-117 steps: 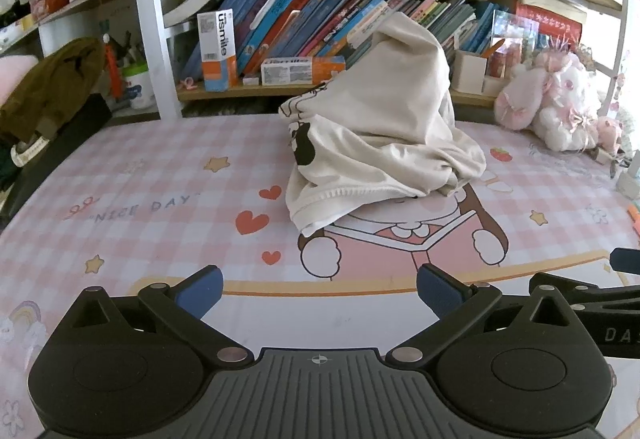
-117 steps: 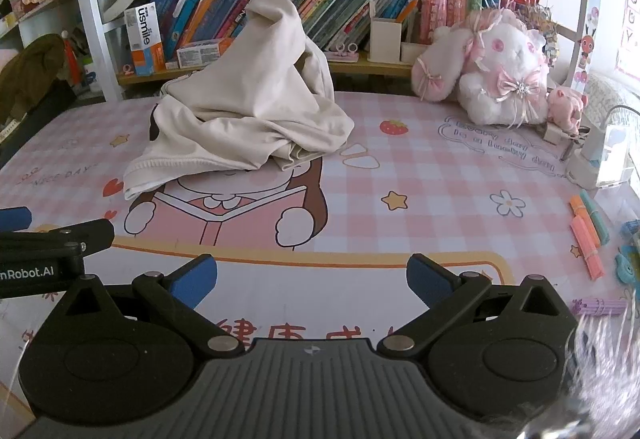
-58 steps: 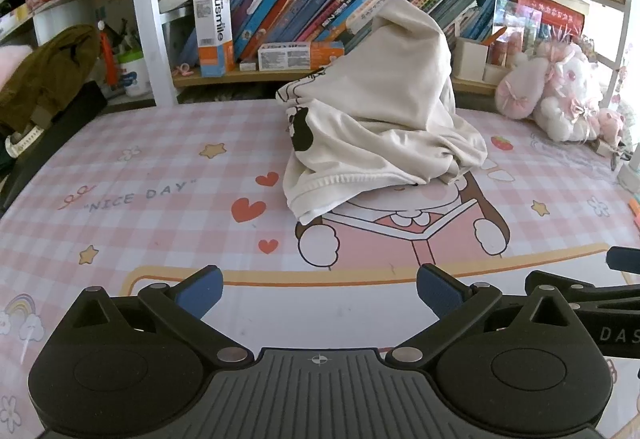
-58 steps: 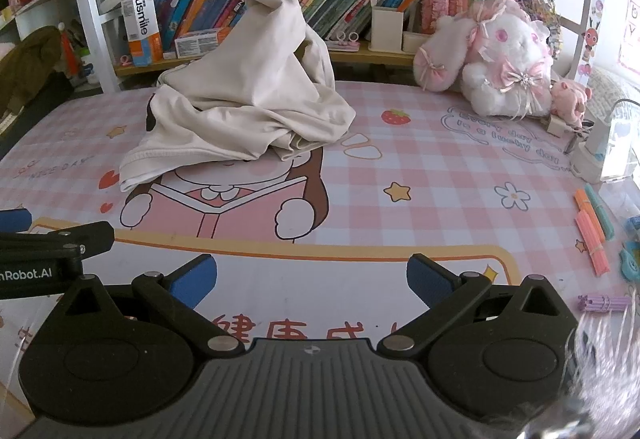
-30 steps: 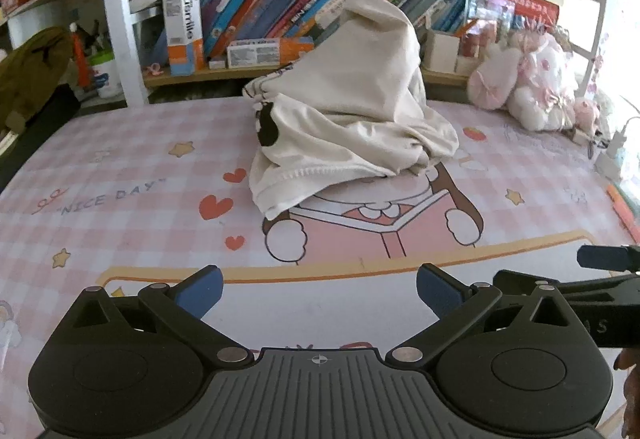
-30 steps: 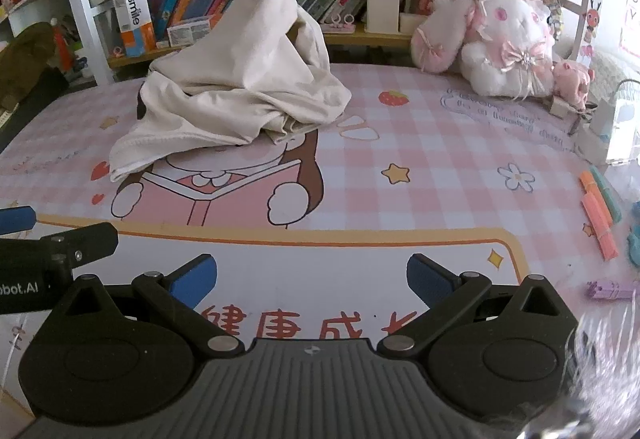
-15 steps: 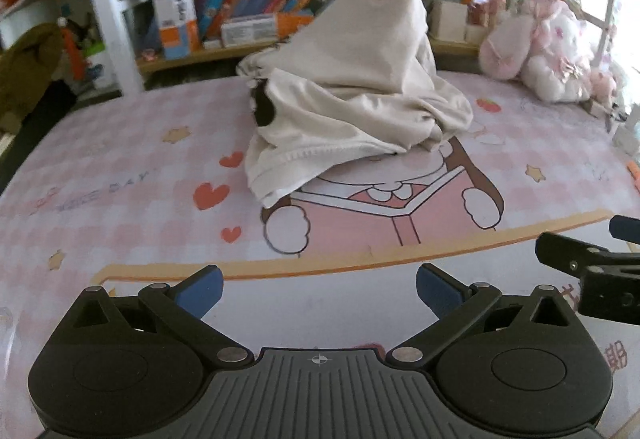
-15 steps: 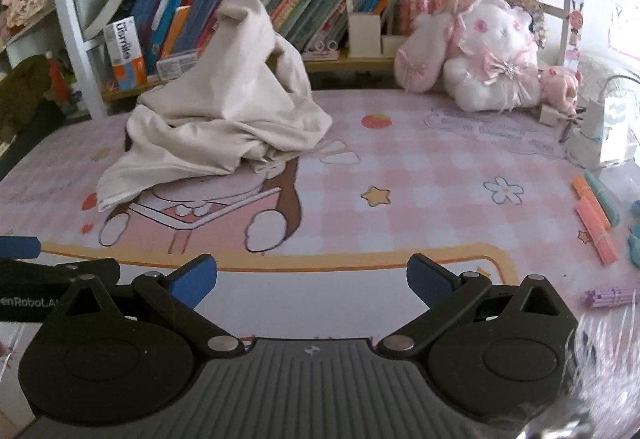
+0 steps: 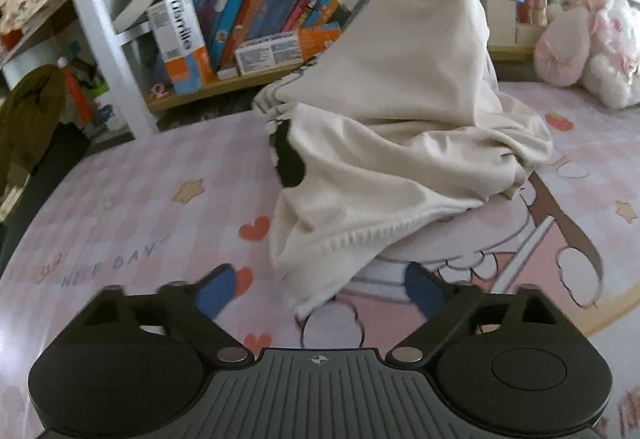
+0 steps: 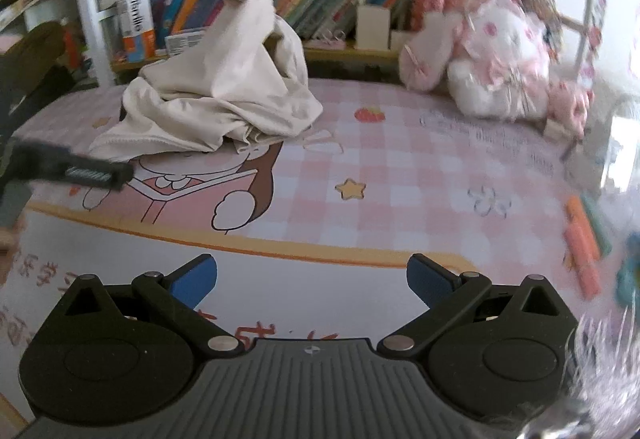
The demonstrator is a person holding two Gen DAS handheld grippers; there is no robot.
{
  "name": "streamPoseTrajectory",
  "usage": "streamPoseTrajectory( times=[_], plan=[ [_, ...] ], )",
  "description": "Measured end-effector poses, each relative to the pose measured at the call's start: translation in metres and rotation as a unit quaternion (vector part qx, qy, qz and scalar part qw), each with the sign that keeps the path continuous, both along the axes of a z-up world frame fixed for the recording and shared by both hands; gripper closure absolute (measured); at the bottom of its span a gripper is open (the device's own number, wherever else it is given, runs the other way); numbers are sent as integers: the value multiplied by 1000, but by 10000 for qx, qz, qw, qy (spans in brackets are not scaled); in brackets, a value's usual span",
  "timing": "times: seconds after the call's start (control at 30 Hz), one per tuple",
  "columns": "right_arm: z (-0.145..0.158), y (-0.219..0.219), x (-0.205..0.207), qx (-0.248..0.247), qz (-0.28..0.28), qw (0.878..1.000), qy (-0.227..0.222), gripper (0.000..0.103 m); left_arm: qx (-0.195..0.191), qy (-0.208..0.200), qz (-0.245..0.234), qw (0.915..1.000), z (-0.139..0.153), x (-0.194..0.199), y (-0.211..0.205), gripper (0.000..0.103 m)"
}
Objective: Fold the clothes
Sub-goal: 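Grasp the cream T-shirt with the left gripper while the right gripper grasps it too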
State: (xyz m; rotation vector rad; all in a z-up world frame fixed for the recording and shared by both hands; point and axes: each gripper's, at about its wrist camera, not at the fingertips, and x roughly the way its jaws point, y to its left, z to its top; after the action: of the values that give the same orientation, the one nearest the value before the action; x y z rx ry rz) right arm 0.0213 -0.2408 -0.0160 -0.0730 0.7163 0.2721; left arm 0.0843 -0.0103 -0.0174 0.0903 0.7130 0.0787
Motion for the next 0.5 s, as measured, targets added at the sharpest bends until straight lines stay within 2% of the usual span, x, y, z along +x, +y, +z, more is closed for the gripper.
streamPoseTrajectory(
  times=[0.03, 0.07, 0.13, 0.17, 0.33, 0.4, 0.5],
  plan=[
    [1, 0, 0, -64, 106, 9999, -55, 1, -51, -70, 10, 10000, 4, 1, 0, 32],
    [2, 1, 0, -128, 212, 9996, -110, 1, -101, -140, 20, 9998, 9, 2, 0, 51],
    [5, 2, 0, -262, 431, 9985, -196, 1, -203, -281, 40, 9994, 18, 3, 0, 75],
    [7, 4, -1, -351, 574, 9974, -261, 1, -253, -351, 50, 9991, 22, 4, 0, 82],
    [17, 17, -6, -862, 1312, 9841, -826, 1, -506, -701, 99, 9962, 44, 8, 0, 88],
    [20, 24, -8, -1182, 1644, 9726, -1140, 1, -577, -860, 76, 9946, 57, 1, 0, 88],
    [23, 40, -10, -1719, 2102, 9471, -1710, 1, -453, -982, -156, 9940, 73, -24, -9, 88]
  ],
)
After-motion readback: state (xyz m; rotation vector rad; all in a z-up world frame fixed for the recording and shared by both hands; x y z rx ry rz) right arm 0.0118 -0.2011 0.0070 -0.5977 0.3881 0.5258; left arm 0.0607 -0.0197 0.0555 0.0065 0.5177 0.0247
